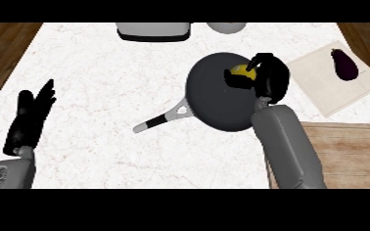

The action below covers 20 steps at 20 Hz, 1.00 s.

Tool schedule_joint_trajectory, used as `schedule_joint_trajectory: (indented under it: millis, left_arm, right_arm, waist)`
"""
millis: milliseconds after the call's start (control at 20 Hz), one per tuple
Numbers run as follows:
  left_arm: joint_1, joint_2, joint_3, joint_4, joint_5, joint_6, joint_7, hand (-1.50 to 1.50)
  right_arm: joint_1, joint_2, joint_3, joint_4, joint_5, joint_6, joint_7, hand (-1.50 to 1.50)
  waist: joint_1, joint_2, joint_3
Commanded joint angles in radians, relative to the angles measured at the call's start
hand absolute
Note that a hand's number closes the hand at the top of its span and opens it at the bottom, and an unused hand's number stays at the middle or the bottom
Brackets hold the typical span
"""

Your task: Pick the lemon from the cutting board and place it in the pan

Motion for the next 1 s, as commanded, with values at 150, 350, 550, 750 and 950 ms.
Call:
schedule_joint_trajectory:
  millis: [150,350,550,750,950]
  left_arm:
    - [-0.030,-0.023,-0.016,-0.009,-0.007,0.002,0.006,0.00]
    - [-0.063,-0.016,-0.022,0.026,-0.018,-0.007,0.025,0.00]
    - [-0.062,-0.019,-0.028,0.010,-0.025,-0.006,-0.018,0.00]
    - [-0.058,-0.034,-0.034,0.030,-0.035,0.005,-0.029,0.00]
    - [-0.083,-0.010,-0.030,0.015,-0.028,-0.018,0.016,0.00]
  right_arm:
    - [-0.170,0.002,-0.073,0.404,-0.205,-0.229,-0.198,1.50]
    - [-0.225,0.002,-0.158,0.508,-0.357,-0.235,-0.325,-1.50]
    - [-0.260,0.002,-0.161,0.613,-0.447,-0.277,-0.434,-1.50]
    - [-0.275,0.002,-0.231,0.660,-0.503,-0.296,-0.576,-1.50]
    - [-0.312,0.002,-0.251,0.674,-0.597,-0.386,-0.674,-1.50]
  waist:
    - [0.030,0.010,0.002]
    - [0.030,0.017,0.002]
    - [0.066,0.027,0.004]
    - [0.054,0.027,0.003]
    - [0.063,0.023,0.004]
